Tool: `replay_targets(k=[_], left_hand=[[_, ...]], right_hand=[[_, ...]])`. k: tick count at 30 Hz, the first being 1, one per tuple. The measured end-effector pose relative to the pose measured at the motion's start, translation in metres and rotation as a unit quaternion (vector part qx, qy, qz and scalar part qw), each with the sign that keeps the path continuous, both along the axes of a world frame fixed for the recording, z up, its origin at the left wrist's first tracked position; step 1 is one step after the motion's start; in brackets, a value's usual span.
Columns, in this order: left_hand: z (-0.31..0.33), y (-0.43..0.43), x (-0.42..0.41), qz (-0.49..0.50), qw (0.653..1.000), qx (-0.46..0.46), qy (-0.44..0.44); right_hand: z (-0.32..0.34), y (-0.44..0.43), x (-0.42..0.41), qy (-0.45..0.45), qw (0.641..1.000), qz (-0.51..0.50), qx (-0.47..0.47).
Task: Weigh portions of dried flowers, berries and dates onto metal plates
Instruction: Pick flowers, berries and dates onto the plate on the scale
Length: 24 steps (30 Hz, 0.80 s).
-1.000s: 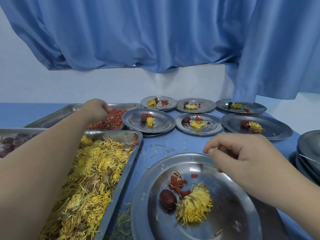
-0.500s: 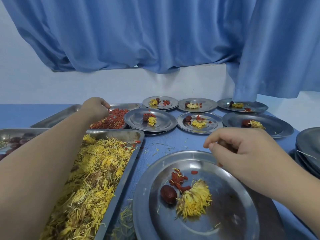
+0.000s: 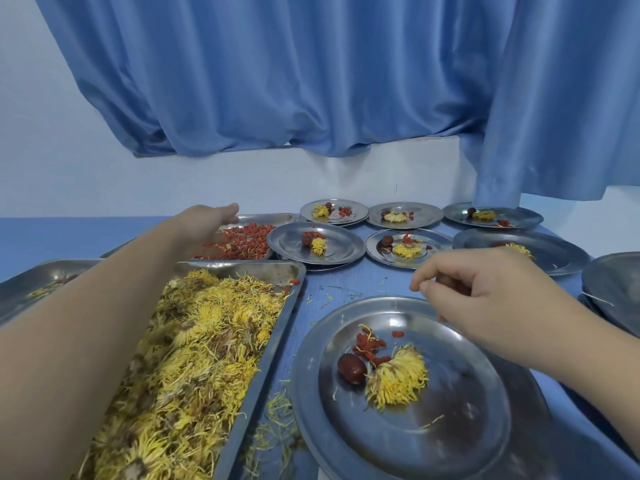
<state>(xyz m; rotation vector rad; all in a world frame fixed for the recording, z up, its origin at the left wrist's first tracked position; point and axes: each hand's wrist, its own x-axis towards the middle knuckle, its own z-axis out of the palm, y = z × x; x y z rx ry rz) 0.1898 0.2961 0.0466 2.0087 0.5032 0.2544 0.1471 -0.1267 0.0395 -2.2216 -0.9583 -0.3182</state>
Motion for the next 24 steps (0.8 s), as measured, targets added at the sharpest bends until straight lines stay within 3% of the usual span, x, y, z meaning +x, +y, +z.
replay_targets(k=[9, 12, 18, 24], left_hand=[[0.009, -0.030, -0.032, -0.047, 0.999, -0.022, -0.005], [0.013, -0.066, -0.049, -0.075, 0.994, -0.076, -0.024], [0.020, -0.147, -0.101, -0.185, 0.973, -0.140, -0.016], [0.011, -0.197, -0.142, -0.185, 0.973, -0.131, -0.031]], right_hand=[[0.010, -0.003, -0.009, 0.004, 1.000, 0.000, -0.027], [0.015, -0.005, -0.013, 0.007, 0.999, -0.003, -0.039], [0.019, -0.009, -0.028, 0.021, 1.000, 0.000, -0.001], [-0.009, -0.036, -0.055, 0.040, 0.995, -0.031, 0.084]])
